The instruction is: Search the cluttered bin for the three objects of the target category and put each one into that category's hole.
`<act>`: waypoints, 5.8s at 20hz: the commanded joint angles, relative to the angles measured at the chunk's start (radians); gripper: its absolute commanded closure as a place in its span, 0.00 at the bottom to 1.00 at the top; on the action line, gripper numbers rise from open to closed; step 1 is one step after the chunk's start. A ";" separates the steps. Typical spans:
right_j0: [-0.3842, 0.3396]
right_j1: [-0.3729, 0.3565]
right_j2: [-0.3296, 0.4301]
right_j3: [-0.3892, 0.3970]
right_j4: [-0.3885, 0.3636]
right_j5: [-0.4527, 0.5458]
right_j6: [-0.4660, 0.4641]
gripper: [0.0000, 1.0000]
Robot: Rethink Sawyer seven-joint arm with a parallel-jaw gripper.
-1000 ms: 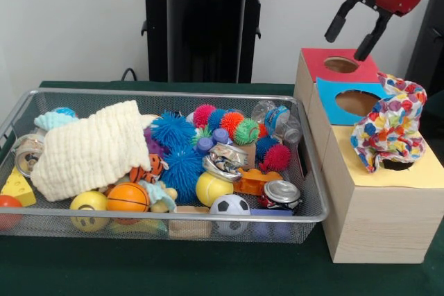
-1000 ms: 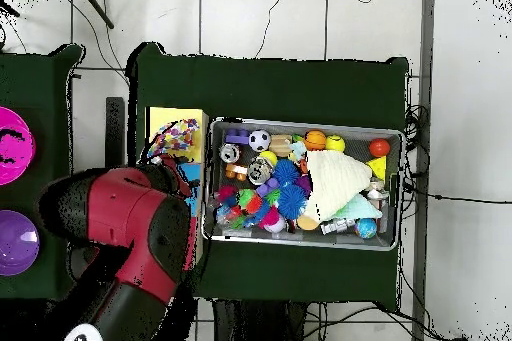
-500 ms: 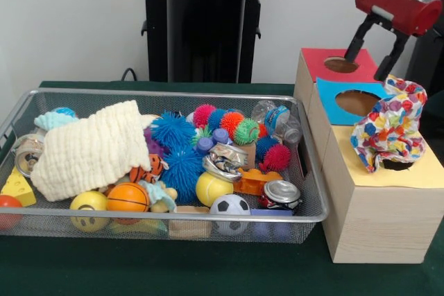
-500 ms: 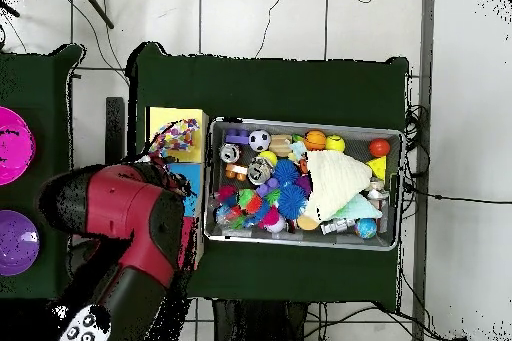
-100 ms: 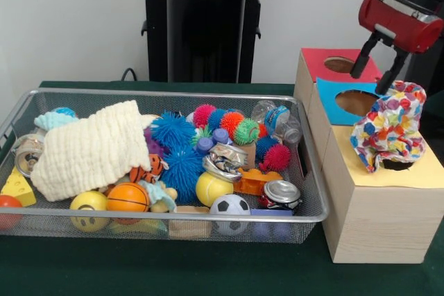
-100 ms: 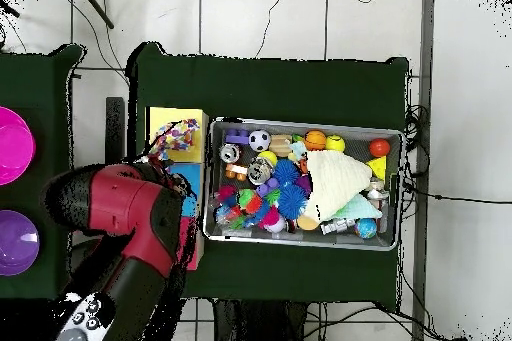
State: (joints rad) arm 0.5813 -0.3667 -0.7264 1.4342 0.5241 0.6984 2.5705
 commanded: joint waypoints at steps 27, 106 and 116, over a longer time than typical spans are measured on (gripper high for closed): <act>-0.054 0.066 0.074 -0.046 0.024 -0.160 0.224 1.00; 0.020 0.150 -0.093 -0.202 0.123 0.104 0.322 0.00; 0.020 0.194 -0.088 -0.190 0.146 0.059 0.328 0.00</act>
State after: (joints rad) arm 0.6345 -0.2349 -0.9214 1.2448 0.6168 0.8152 2.5705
